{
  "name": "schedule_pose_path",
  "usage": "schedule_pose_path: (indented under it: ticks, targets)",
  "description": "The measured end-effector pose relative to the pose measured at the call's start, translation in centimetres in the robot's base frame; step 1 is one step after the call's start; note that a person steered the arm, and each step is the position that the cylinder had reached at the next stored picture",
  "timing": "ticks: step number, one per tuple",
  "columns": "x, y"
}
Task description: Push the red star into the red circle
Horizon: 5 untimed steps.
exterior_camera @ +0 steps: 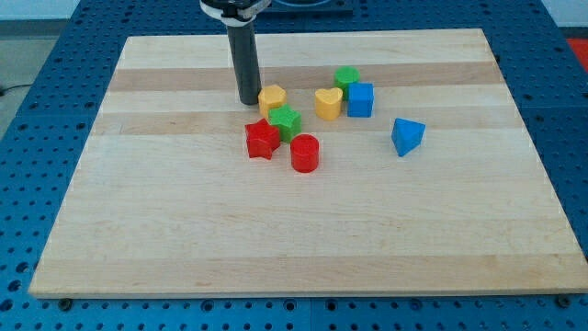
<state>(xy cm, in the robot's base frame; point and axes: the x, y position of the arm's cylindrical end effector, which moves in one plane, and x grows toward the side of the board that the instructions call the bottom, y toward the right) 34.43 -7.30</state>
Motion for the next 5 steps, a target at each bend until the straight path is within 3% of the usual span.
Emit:
schedule_pose_path:
  ticks: [2,3,5]
  targets:
    - [0.2,2.0]
    - [0.2,-1.7]
    - [7.0,-4.5]
